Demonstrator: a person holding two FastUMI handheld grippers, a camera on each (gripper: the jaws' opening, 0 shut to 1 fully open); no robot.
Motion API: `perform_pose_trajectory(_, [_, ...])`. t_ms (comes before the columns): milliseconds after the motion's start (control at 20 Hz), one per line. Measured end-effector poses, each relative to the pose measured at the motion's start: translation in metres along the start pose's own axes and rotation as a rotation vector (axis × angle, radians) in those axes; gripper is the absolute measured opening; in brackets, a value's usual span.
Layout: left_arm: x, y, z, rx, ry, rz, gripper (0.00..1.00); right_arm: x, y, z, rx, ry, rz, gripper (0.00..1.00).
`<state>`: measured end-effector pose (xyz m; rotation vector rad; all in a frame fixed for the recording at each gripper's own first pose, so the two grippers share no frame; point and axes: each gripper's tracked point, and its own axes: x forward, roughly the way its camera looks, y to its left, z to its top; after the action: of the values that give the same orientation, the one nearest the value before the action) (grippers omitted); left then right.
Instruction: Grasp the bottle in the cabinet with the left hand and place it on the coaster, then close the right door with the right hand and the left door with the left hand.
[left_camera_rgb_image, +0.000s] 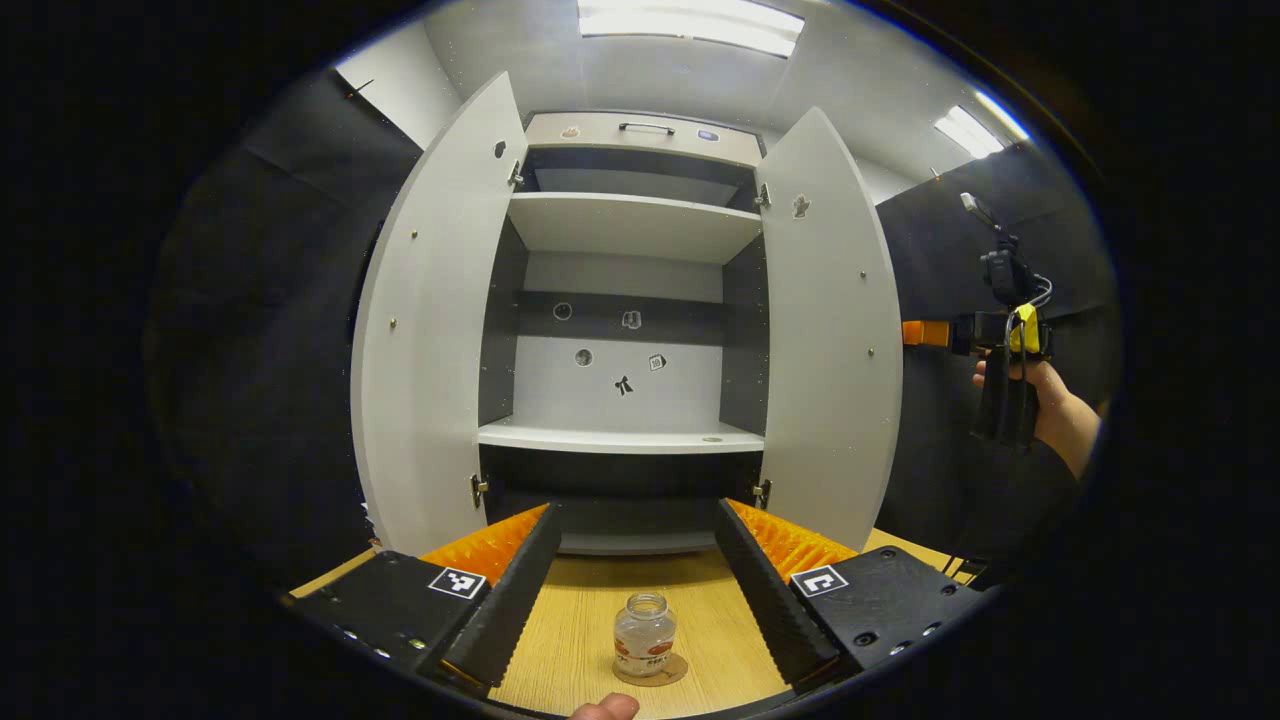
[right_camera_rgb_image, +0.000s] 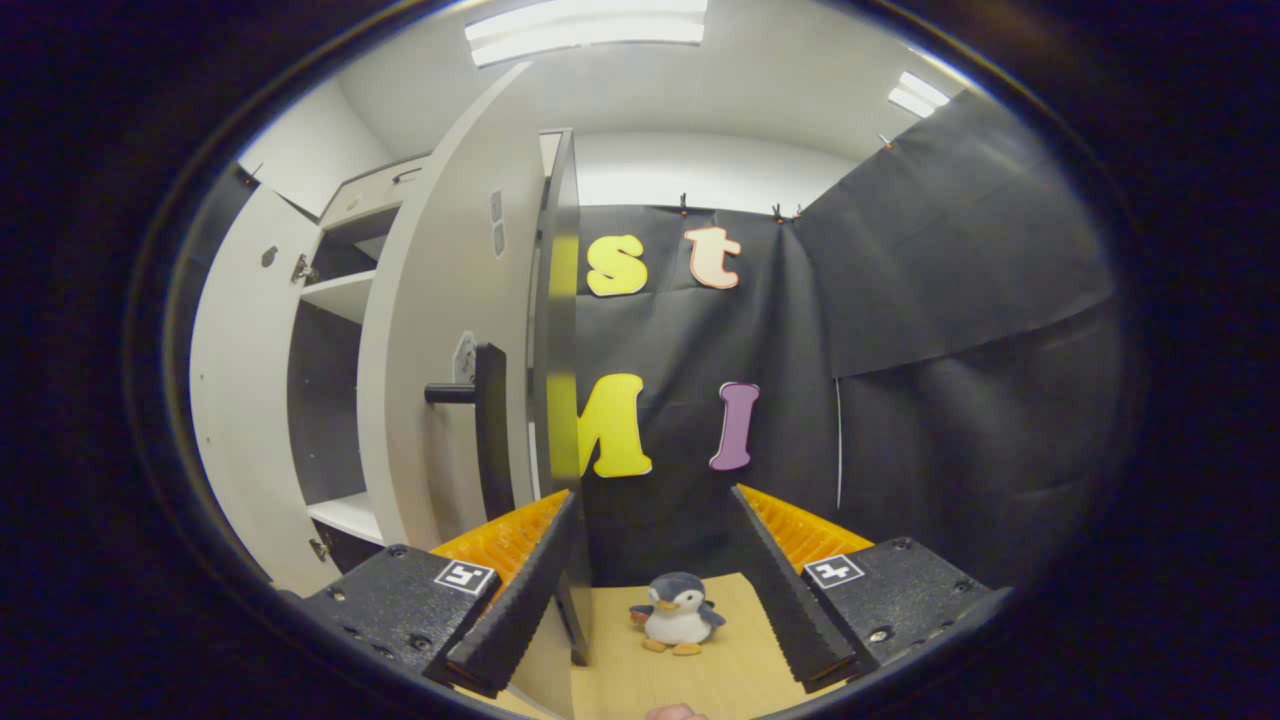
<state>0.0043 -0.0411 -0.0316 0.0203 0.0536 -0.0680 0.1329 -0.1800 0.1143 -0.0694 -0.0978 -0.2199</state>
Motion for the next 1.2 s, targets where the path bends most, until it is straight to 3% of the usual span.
perform_pose_trajectory(50, [-0.001, 0.003, -0.002, -0.008, 0.011, 0.007, 0.95, -0.001, 0.005, 0.0, -0.011, 0.009, 0.012, 0.97])
perform_pose_trajectory(400, [-0.005, 0.029, 0.017, -0.042, -0.027, 0.058, 0.94, -0.01, 0.088, -0.007, 0.045, 0.051, 0.21, 0.96])
perform_pose_trajectory(650, [-0.011, 0.06, 0.015, -0.036, -0.016, 0.12, 0.95, 0.0, 0.146, -0.011, 0.077, 0.053, 0.298, 0.96])
perform_pose_trajectory(1000, [-0.017, 0.09, 0.019, -0.053, -0.018, 0.191, 0.93, 0.027, 0.18, -0.004, 0.141, 0.041, 0.321, 0.98])
perform_pose_trajectory(1050, [-0.017, 0.094, 0.02, -0.058, -0.02, 0.196, 0.93, 0.024, 0.178, 0.001, 0.14, 0.028, 0.318, 0.93])
perform_pose_trajectory(1100, [-0.016, 0.099, 0.024, -0.062, -0.025, 0.203, 0.96, 0.018, 0.176, 0.006, 0.134, 0.012, 0.315, 0.98])
perform_pose_trajectory(1200, [-0.016, 0.106, 0.026, -0.079, -0.032, 0.216, 0.93, 0.002, 0.172, 0.012, 0.109, -0.012, 0.311, 0.93])
